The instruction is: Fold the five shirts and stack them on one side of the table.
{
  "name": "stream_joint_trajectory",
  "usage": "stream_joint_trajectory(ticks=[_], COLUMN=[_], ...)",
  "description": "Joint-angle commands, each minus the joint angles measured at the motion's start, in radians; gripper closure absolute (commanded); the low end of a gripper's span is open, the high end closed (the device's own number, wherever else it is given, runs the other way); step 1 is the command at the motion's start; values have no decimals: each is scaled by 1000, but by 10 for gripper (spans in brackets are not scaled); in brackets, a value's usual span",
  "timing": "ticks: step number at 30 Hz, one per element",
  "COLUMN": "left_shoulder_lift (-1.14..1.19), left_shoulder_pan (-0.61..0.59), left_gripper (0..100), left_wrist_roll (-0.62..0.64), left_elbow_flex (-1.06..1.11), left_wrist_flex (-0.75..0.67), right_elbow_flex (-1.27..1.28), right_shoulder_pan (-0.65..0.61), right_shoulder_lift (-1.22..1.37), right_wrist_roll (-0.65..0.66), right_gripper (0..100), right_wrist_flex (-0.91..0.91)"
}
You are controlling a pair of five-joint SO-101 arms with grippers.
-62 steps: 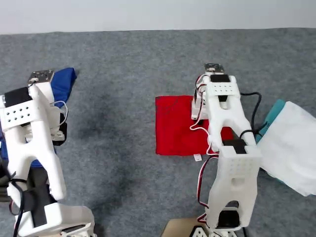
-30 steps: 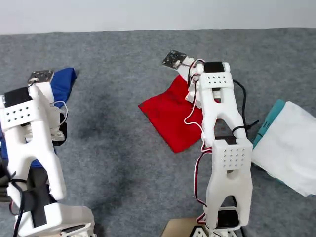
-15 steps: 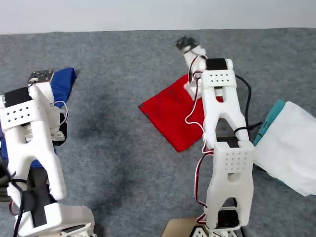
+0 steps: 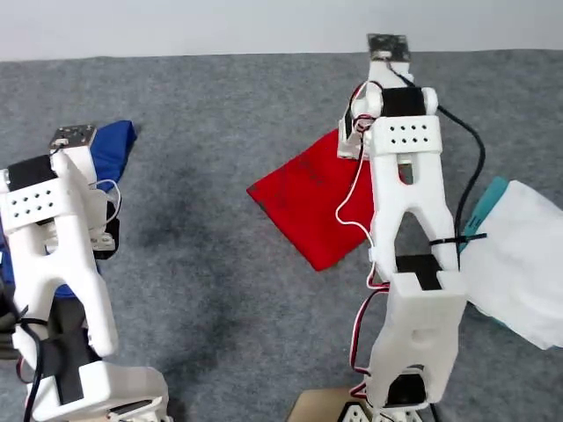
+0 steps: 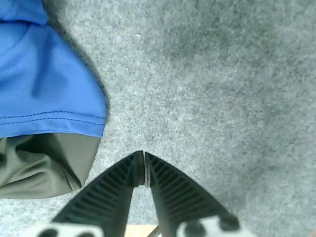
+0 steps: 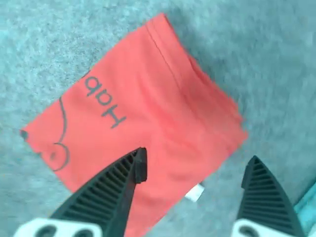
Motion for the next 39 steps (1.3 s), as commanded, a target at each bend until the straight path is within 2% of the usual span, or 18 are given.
stream_joint_trajectory(ticks=[1, 3, 9, 15, 23, 33, 36, 39], left_shoulder_lift=[-46, -46, -46, -46, -46, -46, -46, -46], left_shoulder_pan=[0, 0, 0, 0, 0, -5, -5, -5], left_gripper=[994, 994, 994, 994, 994, 994, 994, 994], left_wrist_roll=[6, 6, 6, 6, 6, 6, 6, 6], left_elbow_flex=[2, 2, 2, 2, 2, 2, 2, 2], left_wrist_flex=[21, 23, 23, 23, 23, 23, 23, 23], right_elbow_flex=[-55, -40, -41, -41, -41, -41, -72, -81], right_shoulder_pan=[-35, -38, -41, -65, -130, -125, -125, -125], right_shoulder_lift=[-61, -42, 58, 165, 257, 472, 486, 490], right_wrist_roll=[-235, -330, -451, -531, -566, -574, -571, -551], right_gripper=[690, 690, 680, 545, 545, 546, 581, 700], right_wrist_flex=[25, 24, 2, -30, -96, -159, -137, -133])
